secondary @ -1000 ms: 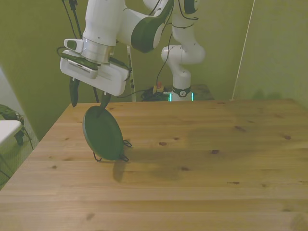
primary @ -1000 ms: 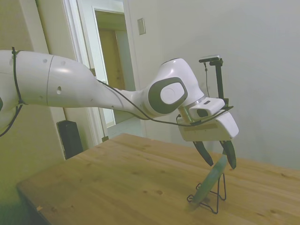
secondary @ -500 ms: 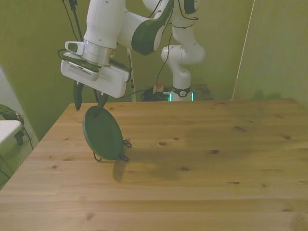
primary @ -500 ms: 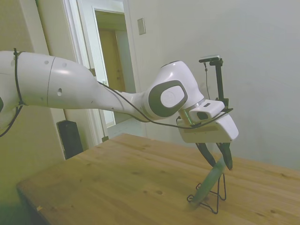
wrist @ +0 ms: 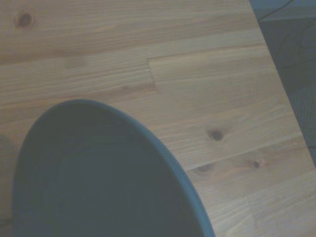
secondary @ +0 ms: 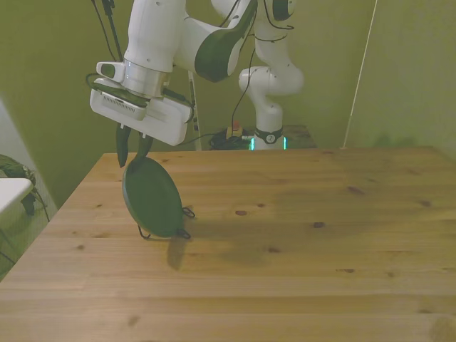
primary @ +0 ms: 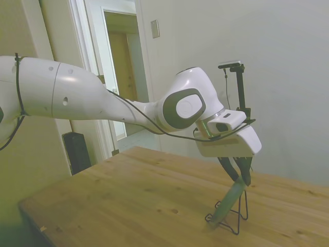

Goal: Unload the plate

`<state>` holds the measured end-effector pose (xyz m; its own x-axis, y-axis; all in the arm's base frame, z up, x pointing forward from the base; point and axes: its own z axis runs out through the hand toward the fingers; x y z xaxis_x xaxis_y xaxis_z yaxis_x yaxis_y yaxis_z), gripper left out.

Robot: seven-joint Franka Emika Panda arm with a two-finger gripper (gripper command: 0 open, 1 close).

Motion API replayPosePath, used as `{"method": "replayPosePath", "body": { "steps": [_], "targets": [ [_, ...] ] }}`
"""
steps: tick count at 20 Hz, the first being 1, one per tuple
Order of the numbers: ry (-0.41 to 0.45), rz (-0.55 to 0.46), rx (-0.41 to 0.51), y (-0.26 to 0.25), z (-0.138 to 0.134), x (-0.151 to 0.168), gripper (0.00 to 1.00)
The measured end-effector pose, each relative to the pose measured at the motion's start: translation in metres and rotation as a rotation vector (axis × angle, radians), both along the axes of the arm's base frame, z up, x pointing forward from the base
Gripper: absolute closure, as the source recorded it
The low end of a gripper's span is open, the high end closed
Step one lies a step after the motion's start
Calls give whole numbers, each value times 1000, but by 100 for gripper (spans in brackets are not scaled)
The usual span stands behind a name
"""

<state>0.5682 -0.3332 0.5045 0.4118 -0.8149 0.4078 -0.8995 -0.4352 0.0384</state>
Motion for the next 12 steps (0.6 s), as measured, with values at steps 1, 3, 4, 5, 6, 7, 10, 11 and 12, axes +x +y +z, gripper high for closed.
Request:
{"method": "replayPosePath", "body": {
  "steps": [1, 3, 4, 5, 6, 7, 10, 11, 12],
  "targets": [
    [0, 0, 0, 0, 0, 0, 100],
    [-1, 0, 0, 0, 0, 0, 100],
    [-1, 0, 0, 0, 0, 0, 100],
    [-1, 0, 0, 0, 0, 0, 100],
    [-1, 0, 0, 0, 0, 0, 100],
    [-2, 0, 0, 0, 1, 0, 100],
    [-7, 0, -2, 0, 4, 0, 100],
    [-11, 1, -2, 1, 6, 0, 100],
    [-15, 2, -3, 1, 9, 0, 100]
  ]
}}
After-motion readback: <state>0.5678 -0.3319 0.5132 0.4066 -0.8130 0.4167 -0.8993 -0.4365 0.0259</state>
